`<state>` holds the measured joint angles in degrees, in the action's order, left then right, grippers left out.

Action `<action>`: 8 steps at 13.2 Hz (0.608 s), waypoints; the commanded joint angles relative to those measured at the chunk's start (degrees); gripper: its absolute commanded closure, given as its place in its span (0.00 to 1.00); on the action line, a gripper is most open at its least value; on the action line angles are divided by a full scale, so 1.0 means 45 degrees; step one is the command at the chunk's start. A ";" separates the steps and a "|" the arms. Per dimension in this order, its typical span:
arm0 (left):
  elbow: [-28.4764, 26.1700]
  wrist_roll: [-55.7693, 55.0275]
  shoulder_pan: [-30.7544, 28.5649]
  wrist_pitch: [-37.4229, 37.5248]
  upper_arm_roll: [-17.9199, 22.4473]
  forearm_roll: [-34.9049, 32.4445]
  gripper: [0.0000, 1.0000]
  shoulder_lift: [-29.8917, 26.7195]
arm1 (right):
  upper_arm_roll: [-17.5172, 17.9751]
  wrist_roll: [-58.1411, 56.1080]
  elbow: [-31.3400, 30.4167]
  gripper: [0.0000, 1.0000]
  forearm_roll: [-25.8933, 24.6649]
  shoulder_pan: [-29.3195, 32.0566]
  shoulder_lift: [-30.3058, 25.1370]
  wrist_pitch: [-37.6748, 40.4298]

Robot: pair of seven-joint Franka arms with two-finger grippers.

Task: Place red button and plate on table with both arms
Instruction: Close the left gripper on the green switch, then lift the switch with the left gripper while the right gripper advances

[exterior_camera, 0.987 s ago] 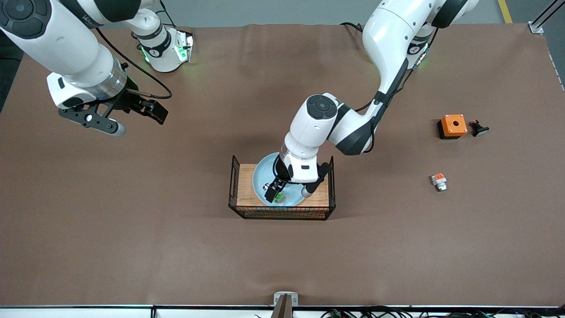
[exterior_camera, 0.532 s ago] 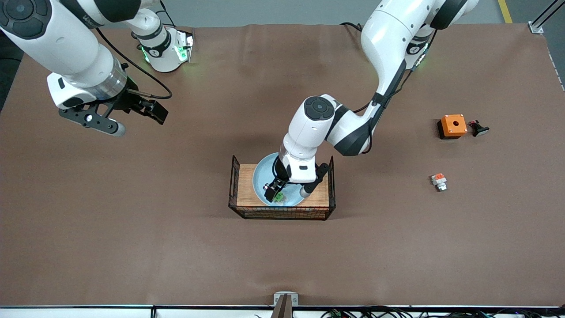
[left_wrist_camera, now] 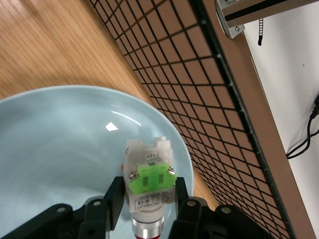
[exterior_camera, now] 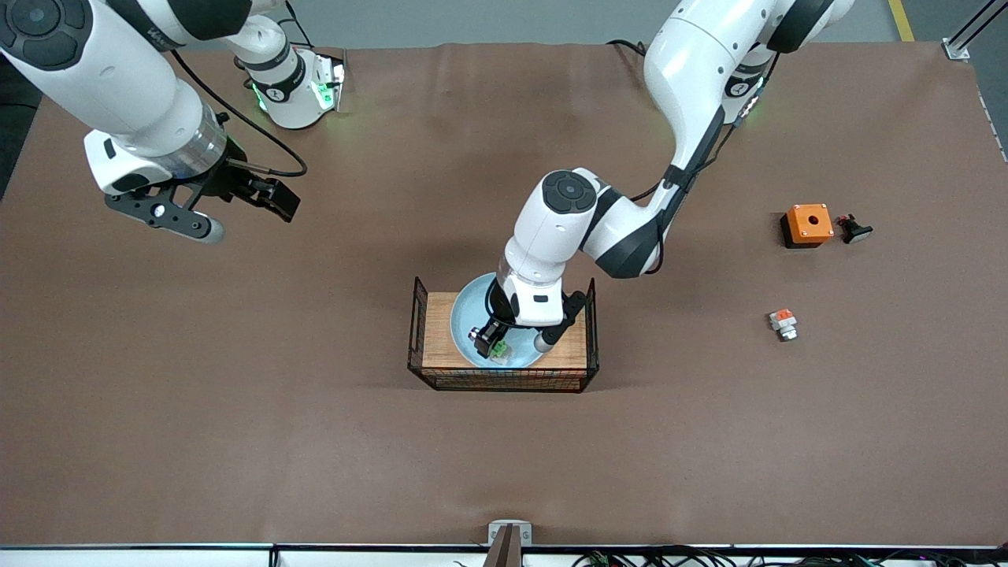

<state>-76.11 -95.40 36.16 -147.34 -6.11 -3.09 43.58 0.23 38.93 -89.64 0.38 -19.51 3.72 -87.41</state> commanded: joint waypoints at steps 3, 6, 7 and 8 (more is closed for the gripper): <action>0.0097 0.0028 0.0148 0.0629 0.0089 -0.0173 0.99 -0.0483 | -0.0091 0.0157 0.0272 0.00 -0.0123 -0.0196 0.0073 -0.0010; 0.0097 0.0028 0.0148 0.2637 0.0030 -0.0075 1.00 -0.1712 | -0.0071 0.1537 0.0253 0.00 -0.0103 -0.0955 0.0073 -0.0029; 0.0097 0.0047 0.0110 0.3321 0.0011 -0.0075 1.00 -0.2083 | -0.0090 0.2434 0.0214 0.00 -0.0103 -0.1344 0.0073 -0.0126; 0.0097 0.0066 0.0051 0.3830 -0.0009 -0.0094 1.00 -0.2454 | -0.0091 0.3216 0.0117 0.00 -0.0103 -0.1658 0.0092 -0.0301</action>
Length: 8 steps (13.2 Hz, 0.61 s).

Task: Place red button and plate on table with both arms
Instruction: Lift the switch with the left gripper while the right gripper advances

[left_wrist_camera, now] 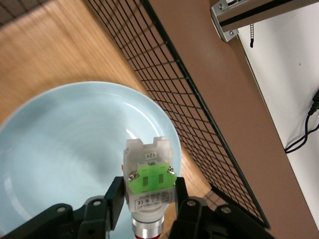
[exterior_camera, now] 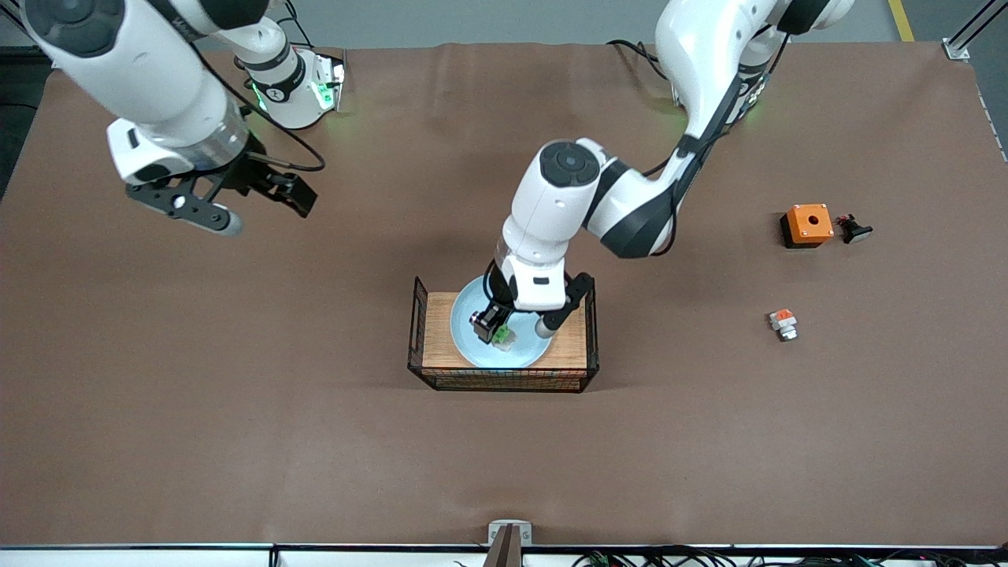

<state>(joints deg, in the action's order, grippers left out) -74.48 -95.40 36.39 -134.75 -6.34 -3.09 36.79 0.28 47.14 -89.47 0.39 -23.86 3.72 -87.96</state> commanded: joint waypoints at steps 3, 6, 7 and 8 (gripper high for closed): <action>-0.0284 0.0687 -0.0507 0.2751 0.0139 -0.0114 1.00 -0.2077 | -0.0082 0.3793 -0.0467 0.01 0.0051 -0.1667 0.0266 -0.0821; -0.0362 0.3785 -0.1969 0.5034 0.0062 -0.0036 1.00 -0.2919 | -0.0082 0.7170 -0.1403 0.01 0.0071 -0.2760 0.0540 -0.2419; -0.0420 0.4918 -0.2516 0.5719 0.0061 -0.0036 1.00 -0.3056 | -0.0082 0.8495 -0.1619 0.01 0.0071 -0.3170 0.0753 -0.3063; -0.0556 0.6109 -0.3005 0.6209 0.0061 -0.0036 1.00 -0.3154 | -0.0082 1.0017 -0.1602 0.01 0.0071 -0.3522 0.1104 -0.3611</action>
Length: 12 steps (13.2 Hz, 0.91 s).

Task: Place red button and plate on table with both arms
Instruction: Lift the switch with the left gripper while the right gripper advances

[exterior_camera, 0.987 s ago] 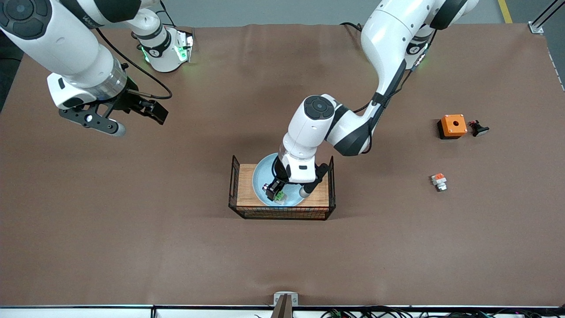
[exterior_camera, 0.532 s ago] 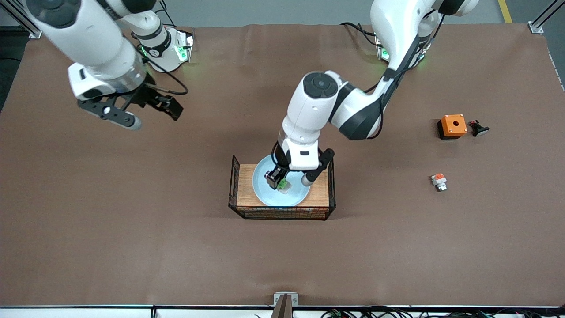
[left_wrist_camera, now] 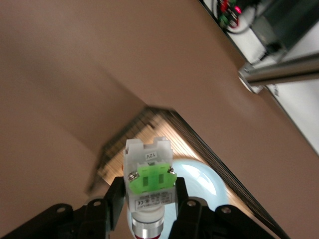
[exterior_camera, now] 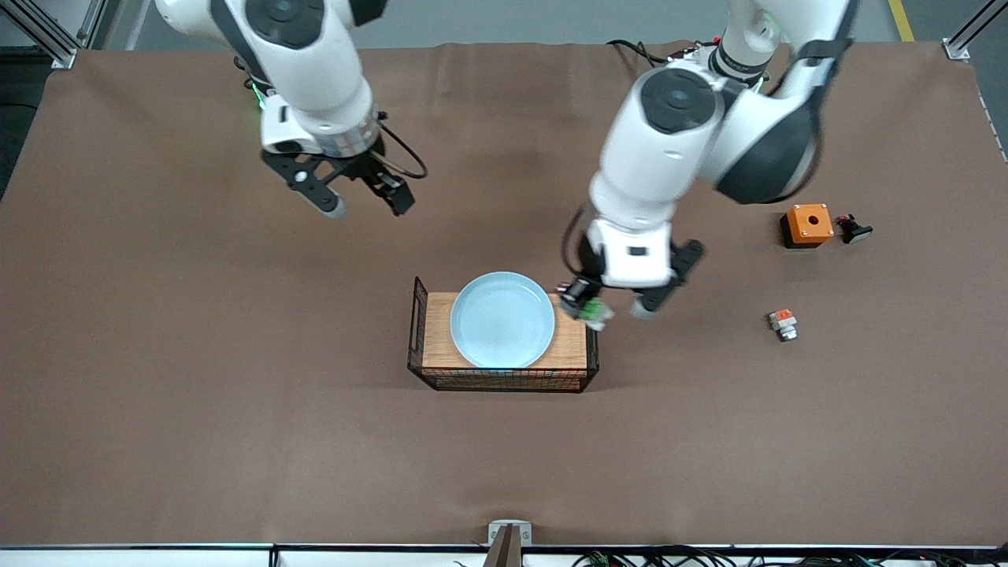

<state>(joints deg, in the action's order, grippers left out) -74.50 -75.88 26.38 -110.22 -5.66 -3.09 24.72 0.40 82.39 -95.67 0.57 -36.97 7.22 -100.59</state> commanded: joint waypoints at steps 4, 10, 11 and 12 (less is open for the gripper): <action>-0.1020 0.5777 -0.3024 0.1367 -0.0090 -0.0016 1.00 -0.0473 | -0.0127 0.7817 -0.0029 0.01 0.0009 -0.1744 0.2082 -0.3345; -0.2816 1.1641 -0.6209 0.0901 -0.0070 0.0062 1.00 0.0150 | -0.0166 0.9172 0.2583 0.01 -0.0206 -0.1806 0.4231 -0.3741; -0.3342 1.2324 -0.6658 0.0454 -0.0070 0.0023 1.00 0.0171 | -0.0205 0.9153 0.3014 0.01 -0.0225 -0.1728 0.4544 -0.3722; -0.3927 1.3259 -0.7204 -0.0131 -0.0070 -0.0016 1.00 0.0172 | -0.0224 0.9153 0.3250 0.01 -0.0264 -0.1650 0.4818 -0.3722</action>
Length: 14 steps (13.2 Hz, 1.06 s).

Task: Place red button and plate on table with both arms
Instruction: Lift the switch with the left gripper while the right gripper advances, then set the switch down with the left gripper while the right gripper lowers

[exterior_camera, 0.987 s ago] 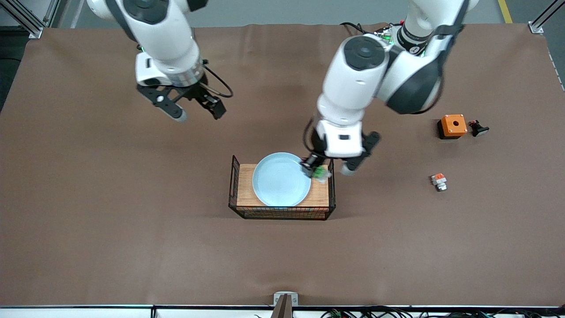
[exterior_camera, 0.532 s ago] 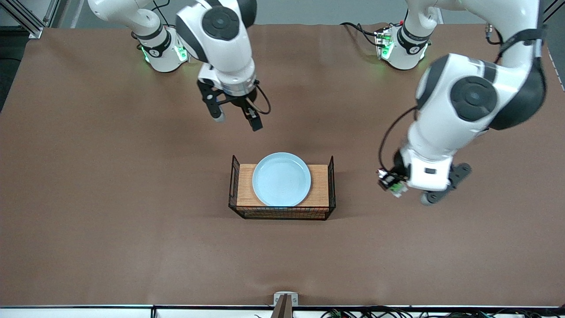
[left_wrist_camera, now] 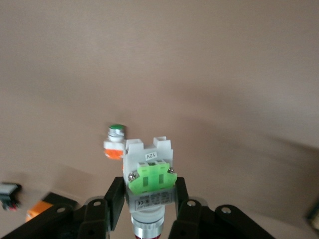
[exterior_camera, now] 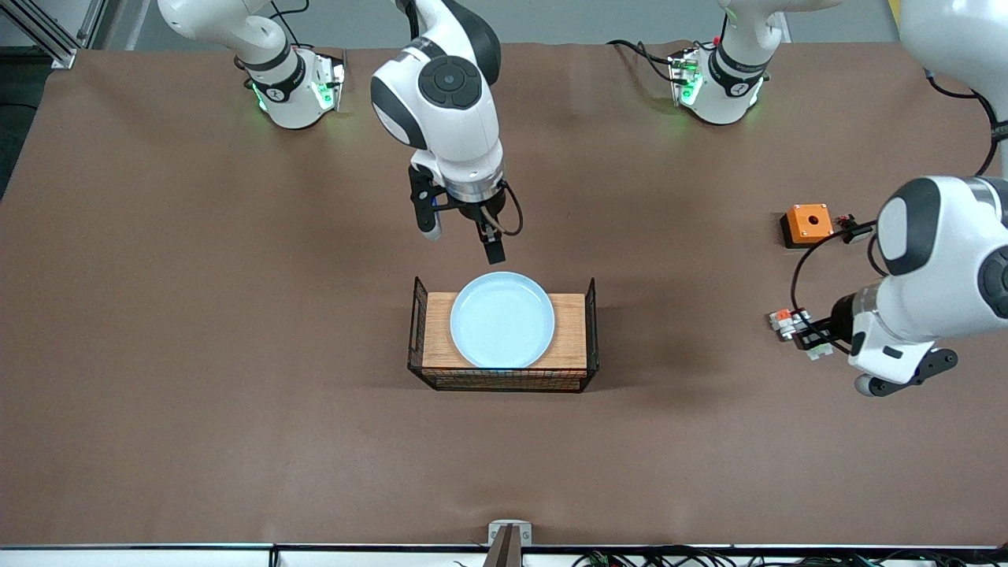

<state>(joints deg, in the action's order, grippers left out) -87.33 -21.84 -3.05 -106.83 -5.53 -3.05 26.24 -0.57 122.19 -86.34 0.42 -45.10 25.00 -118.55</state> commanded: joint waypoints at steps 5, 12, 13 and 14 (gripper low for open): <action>-0.3539 0.4638 -0.2777 -0.4011 -0.0079 -0.0044 0.99 0.0241 | -0.0029 0.0211 0.1649 0.02 -0.0446 0.0374 0.1846 0.0271; -0.4733 0.5303 -0.3598 -0.7391 -0.0059 -0.0161 0.84 0.1549 | -0.0029 0.0133 0.1649 0.35 -0.0504 0.0178 0.2276 0.0252; -0.4733 0.5303 -0.3580 -0.7393 -0.0059 -0.0161 0.66 0.1609 | -0.0029 0.0094 0.1649 0.42 -0.0504 0.0178 0.2276 0.0252; -0.4733 0.5303 -0.3580 -0.7393 -0.0059 -0.0161 0.42 0.1590 | -0.0029 0.0055 0.1649 0.44 -0.0504 0.0178 0.2296 0.0252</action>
<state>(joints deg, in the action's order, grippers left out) -107.78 0.91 -18.34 -138.59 -5.65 -3.06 33.32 -1.10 122.17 -80.64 -0.95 -44.47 34.53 -118.40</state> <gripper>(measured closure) 0.546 0.383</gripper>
